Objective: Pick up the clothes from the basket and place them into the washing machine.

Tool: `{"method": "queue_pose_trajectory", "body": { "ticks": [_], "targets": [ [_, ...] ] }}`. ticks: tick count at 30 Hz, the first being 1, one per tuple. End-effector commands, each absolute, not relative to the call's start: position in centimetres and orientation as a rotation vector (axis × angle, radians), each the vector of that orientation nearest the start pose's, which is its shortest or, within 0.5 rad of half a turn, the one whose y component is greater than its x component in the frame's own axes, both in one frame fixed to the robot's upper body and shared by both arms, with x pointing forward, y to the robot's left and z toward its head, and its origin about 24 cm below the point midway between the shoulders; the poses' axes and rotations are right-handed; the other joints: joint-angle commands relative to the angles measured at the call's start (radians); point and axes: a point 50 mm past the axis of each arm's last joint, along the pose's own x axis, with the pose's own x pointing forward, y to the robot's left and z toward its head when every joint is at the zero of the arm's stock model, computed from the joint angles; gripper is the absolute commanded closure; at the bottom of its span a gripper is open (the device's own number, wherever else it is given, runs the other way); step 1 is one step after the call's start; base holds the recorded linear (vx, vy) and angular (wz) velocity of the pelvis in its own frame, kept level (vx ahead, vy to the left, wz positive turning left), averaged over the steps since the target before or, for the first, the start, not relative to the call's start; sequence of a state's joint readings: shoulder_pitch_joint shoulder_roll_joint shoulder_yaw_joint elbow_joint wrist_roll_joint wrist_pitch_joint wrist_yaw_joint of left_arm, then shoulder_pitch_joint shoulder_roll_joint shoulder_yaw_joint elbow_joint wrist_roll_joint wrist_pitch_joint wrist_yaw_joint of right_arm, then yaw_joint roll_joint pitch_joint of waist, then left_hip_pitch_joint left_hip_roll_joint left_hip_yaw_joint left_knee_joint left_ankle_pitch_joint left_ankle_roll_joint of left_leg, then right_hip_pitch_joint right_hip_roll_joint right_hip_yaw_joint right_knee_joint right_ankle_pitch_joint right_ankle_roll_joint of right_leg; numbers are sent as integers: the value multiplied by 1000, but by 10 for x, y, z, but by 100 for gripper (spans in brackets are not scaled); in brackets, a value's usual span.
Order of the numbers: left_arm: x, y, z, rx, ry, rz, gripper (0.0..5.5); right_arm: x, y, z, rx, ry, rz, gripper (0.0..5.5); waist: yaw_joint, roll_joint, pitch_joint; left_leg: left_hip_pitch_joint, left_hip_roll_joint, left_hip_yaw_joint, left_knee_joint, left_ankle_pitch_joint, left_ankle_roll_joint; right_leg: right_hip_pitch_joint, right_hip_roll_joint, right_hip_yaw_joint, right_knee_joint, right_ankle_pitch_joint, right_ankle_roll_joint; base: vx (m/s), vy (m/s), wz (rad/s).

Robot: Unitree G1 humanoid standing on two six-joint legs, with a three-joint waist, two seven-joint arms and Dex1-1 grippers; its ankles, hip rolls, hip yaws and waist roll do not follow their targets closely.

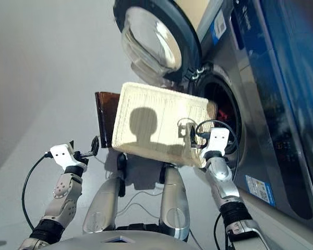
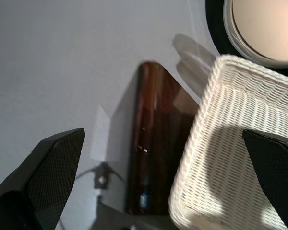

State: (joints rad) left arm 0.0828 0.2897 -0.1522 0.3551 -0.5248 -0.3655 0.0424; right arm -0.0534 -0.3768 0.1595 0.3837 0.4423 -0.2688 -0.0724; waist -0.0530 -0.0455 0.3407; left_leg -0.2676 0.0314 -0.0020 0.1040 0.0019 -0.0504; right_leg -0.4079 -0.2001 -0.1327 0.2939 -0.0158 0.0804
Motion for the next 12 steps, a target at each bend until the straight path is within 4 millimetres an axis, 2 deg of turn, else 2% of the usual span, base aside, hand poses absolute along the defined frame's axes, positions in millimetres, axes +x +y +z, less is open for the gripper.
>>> {"method": "queue_pose_trajectory", "body": {
  "ticks": [1,4,6,8,12],
  "targets": [
    [206,228,-17,-98,82,143,0,240,-221,-8,62,100,-79,0,-15,-62,-82,82,9,8,28,-68,-9,101,-50,26,-273,227,92,86,41,-24],
    [199,230,-21,-78,106,138,0,217,-226,-22,-46,183,-43,0,-20,-73,-124,131,26,22,-19,-58,-11,143,-40,12,-327,250,106,99,46,-59],
    [193,231,-24,-69,125,133,0,206,-231,-37,-31,254,-66,0,-22,-76,-151,159,28,33,-38,-55,-8,162,-35,13,-346,264,113,66,66,-74],
    [190,232,-31,-74,156,139,0,200,-226,-46,-16,295,-58,0,-22,-77,-174,192,27,51,-59,-53,-5,177,-31,22,-355,273,122,36,92,-118],
    [182,233,-38,-92,194,148,0,188,-212,-58,37,346,-20,0,-27,-75,-203,246,15,60,-76,-58,5,216,-36,35,-346,274,131,37,77,-156]
  ]
}}
